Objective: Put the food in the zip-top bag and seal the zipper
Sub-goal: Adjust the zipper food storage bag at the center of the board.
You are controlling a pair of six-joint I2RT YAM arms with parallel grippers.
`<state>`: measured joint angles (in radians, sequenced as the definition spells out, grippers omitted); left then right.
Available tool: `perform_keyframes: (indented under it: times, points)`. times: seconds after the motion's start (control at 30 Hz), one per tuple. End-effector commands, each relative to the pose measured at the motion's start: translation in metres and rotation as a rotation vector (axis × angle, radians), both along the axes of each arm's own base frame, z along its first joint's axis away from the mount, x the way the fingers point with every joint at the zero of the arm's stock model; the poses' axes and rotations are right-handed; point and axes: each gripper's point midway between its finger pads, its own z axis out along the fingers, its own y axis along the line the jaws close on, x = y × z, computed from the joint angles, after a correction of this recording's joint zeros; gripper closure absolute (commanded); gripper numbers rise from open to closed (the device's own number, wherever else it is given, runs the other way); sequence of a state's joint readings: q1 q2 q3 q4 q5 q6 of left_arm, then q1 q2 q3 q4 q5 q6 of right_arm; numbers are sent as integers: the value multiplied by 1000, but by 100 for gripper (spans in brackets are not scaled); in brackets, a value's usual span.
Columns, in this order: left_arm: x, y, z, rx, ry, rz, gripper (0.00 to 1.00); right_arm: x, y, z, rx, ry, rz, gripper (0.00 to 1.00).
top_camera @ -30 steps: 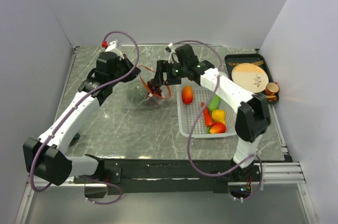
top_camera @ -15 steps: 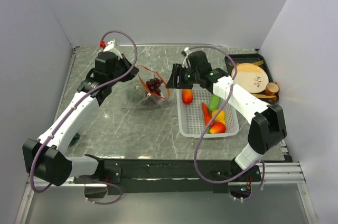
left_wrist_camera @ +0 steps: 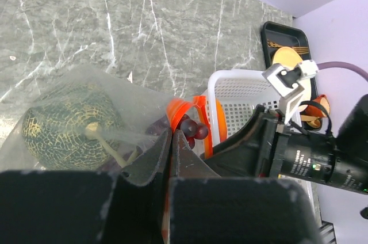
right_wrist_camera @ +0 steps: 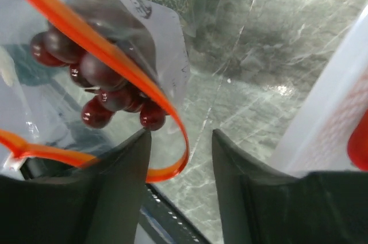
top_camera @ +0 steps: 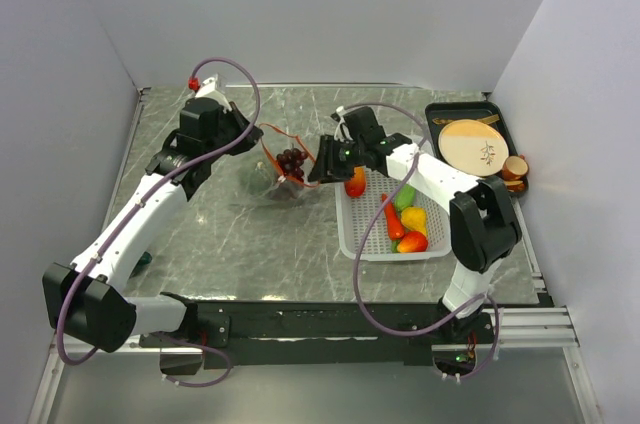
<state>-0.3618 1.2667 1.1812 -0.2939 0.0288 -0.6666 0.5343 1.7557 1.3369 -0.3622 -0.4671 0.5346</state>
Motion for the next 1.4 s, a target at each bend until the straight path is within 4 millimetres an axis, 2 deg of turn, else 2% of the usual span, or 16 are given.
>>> perform_keyframes:
  times: [0.0,0.07,0.23,0.27,0.37,0.43,0.57,0.63,0.73,0.77,0.87,0.93,0.97,1.07,1.17,1.37]
  points:
    - [0,5,27,-34,-87,17,95,6,16,27,86,-63,28,75]
    - [2,9,28,-24,-90,29,96,10,14,47,103,-124,15,100]
    - [1,47,61,22,-117,129,99,28,18,135,168,-335,13,100]
    - [1,59,80,45,-162,174,97,29,23,168,210,-392,36,100]
    - [-7,75,100,81,-215,212,89,26,36,210,280,-476,94,100]
    - [-4,82,87,105,-182,242,87,30,44,209,270,-479,100,99]
    - [9,76,14,101,8,217,93,25,54,223,294,-540,118,98]
    - [14,68,-21,82,135,185,99,30,62,189,210,-426,161,99]
    - [10,51,8,-8,41,111,99,15,64,219,217,-517,183,96]
    - [7,49,12,-29,9,103,99,12,62,205,208,-503,169,95]
    - [6,54,43,-44,-122,123,91,14,60,215,227,-530,152,94]
    - [7,63,33,1,-75,161,79,16,62,207,213,-501,158,94]
    - [6,64,36,12,-65,162,59,17,61,206,213,-493,140,94]
    - [-2,66,17,40,-3,158,34,22,62,206,215,-497,122,93]
    - [-15,61,10,8,-5,120,24,27,65,201,209,-482,123,93]
    - [-47,42,-7,-41,-25,-26,23,35,65,192,201,-455,105,91]
